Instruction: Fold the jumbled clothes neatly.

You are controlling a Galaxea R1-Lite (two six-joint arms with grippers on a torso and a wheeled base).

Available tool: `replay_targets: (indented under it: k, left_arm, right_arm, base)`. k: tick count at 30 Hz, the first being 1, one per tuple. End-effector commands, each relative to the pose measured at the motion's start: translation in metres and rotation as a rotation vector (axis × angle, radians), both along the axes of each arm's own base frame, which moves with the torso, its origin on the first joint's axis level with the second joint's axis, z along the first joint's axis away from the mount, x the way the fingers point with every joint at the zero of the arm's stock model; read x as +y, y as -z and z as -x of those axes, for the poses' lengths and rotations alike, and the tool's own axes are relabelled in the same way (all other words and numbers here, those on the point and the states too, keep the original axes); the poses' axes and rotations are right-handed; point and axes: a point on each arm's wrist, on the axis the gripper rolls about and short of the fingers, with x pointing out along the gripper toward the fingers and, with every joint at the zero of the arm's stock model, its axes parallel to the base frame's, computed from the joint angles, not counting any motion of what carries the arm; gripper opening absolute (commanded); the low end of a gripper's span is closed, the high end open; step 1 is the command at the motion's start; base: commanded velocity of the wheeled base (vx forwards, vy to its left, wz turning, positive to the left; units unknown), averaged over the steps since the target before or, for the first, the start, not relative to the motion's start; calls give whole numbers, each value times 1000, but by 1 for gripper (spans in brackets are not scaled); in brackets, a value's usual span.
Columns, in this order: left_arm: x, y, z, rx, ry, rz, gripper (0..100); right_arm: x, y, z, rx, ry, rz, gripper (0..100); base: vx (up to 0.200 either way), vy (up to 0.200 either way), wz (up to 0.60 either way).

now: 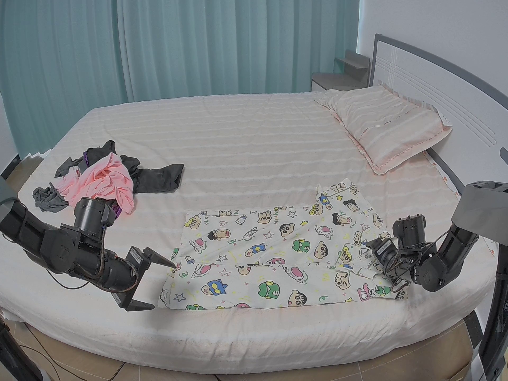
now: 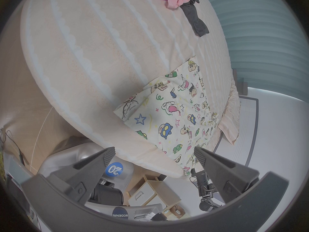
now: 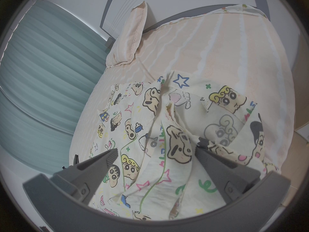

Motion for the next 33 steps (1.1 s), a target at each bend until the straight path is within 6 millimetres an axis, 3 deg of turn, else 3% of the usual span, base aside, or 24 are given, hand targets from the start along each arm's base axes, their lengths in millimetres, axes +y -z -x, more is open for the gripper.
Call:
replay_targets:
  k: [1, 8, 16, 23, 33]
  left_arm:
    - [0, 1, 0, 3, 0, -1, 100]
    - [0, 0, 0, 0, -1, -2, 100]
    - [0, 1, 0, 1, -2, -3, 100]
    - [0, 1, 0, 3, -2, -3, 100]
    - [0, 2, 1, 8, -1, -5, 100]
  right_arm:
    - [-2, 7, -1, 20, 6, 4, 0]
    - [-4, 10, 2, 38, 18, 12, 0]
    - [-6, -1, 7, 19, 25, 13, 0]
    - [-6, -42, 28, -65, 7, 1, 0]
    - [6, -63, 51, -50, -29, 27, 0]
  base:
    - [0, 0, 0]
    - [0, 0, 0]
    - [0, 0, 0]
    - [0, 0, 0]
    - [0, 0, 0]
